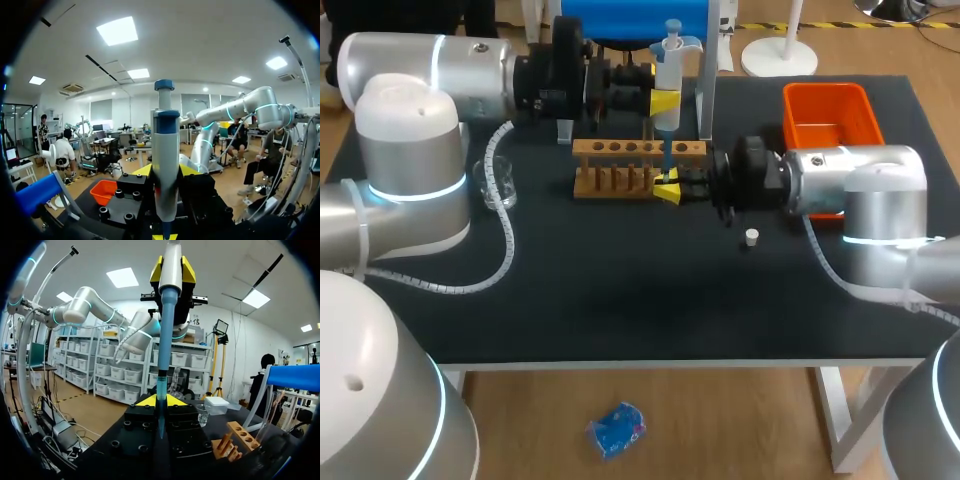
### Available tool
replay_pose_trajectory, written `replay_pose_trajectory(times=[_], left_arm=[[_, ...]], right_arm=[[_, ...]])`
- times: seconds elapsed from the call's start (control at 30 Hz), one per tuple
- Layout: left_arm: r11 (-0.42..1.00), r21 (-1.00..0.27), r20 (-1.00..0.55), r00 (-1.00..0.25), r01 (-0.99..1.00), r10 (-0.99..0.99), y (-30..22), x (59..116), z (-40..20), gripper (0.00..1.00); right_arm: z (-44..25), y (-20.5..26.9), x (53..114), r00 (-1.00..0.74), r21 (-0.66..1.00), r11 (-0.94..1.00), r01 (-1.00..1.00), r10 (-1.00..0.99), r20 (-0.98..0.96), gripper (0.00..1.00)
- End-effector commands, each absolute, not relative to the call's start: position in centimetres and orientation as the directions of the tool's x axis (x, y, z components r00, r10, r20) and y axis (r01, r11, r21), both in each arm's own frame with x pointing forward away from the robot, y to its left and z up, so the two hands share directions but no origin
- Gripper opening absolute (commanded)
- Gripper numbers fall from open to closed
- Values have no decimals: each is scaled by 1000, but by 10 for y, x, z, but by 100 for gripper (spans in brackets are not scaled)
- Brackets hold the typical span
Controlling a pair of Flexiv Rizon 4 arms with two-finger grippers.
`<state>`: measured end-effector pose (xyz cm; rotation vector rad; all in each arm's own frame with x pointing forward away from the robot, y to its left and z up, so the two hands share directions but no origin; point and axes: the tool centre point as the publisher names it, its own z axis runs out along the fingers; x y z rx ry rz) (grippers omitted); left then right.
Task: Invert the test tube, pick up the pipette, mount the tip to pipette, aspirate from beaker and dispense into the tube, eject the tip, return the pipette, and cap with the stopper.
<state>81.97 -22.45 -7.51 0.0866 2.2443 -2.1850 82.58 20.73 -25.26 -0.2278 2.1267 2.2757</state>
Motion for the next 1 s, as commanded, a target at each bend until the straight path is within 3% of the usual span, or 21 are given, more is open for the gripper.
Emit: replay_pose_trajectory(times=[0.03, 1.0], left_arm=[[24, -999, -45, -998, 46, 36, -224, 821, -76, 0], [24, -999, -45, -998, 46, 36, -224, 821, -76, 0]], right_arm=[[-249, 208, 827, -989, 991, -67, -114, -89, -120, 0], [-243, 214, 821, -990, 995, -36, -92, -104, -95, 0]])
